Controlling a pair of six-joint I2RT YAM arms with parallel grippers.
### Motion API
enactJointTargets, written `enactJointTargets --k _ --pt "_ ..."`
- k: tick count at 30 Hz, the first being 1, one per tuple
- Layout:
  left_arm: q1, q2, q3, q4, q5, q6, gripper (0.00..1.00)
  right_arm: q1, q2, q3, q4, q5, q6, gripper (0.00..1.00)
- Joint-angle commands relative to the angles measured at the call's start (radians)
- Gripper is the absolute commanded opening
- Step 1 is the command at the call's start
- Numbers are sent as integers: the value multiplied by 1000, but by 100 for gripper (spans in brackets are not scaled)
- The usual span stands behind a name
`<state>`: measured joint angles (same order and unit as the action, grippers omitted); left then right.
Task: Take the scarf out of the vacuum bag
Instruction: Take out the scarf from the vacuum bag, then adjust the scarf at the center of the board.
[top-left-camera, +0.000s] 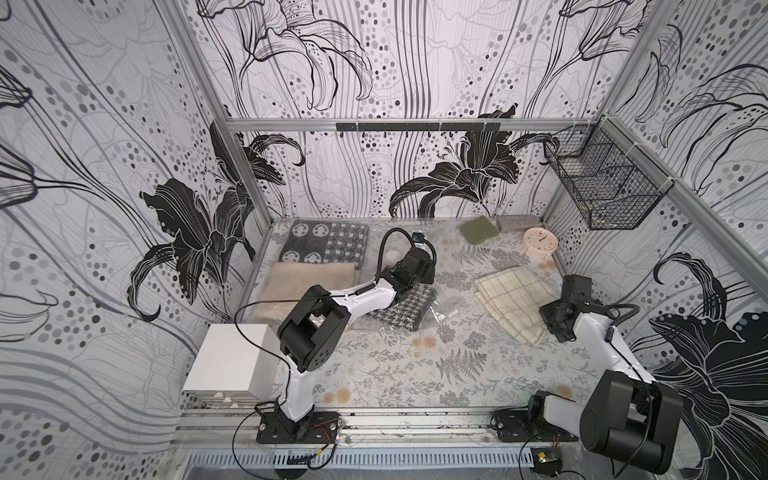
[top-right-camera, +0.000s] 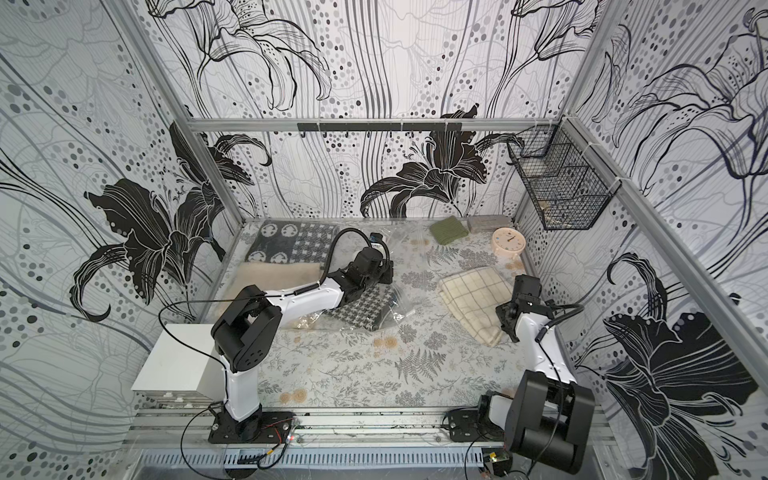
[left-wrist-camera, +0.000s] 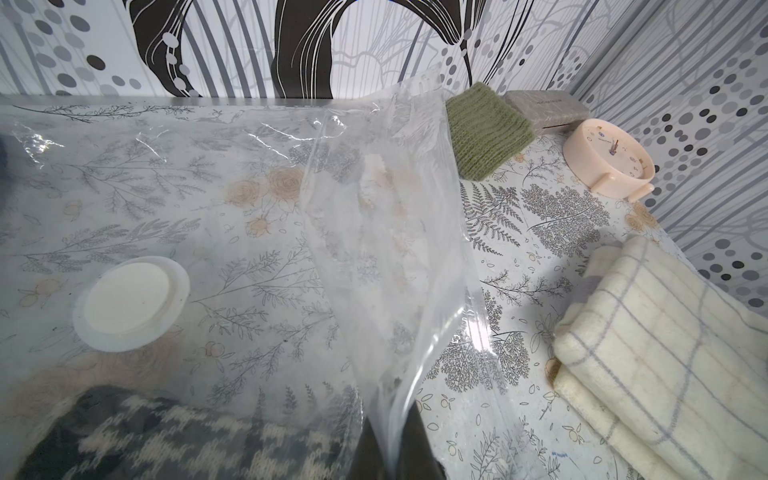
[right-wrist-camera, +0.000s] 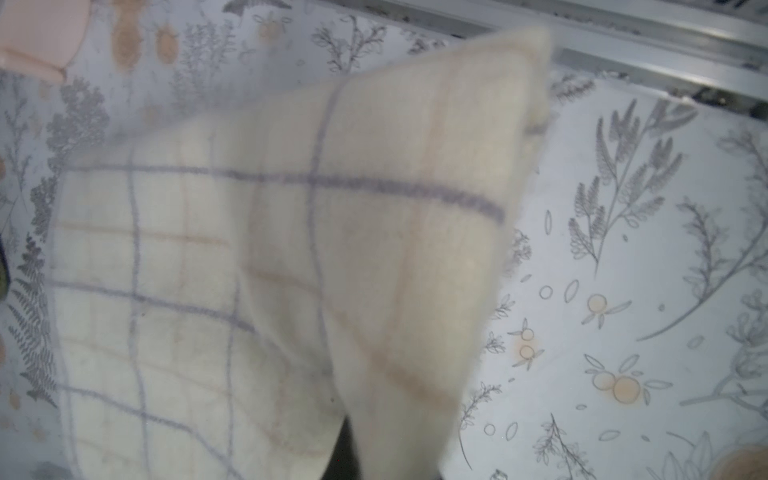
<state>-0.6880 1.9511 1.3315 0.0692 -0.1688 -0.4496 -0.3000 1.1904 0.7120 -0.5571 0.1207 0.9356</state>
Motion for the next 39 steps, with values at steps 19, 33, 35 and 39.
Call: enactJointTargets --k 19,33,35,39 --pt "19 -42 -2 23 -32 -21 0 -2 -106 -16 -155 -222 -248 75" --pt "18 -56 -9 30 -24 -29 0 124 -262 121 -495 -174 -289 92" --pt "18 -57 -10 30 -24 -30 0 215 -246 167 -488 -137 -291 92" --pt "19 -59 -12 36 -24 -32 0 335 -142 240 -423 -140 -339 90"
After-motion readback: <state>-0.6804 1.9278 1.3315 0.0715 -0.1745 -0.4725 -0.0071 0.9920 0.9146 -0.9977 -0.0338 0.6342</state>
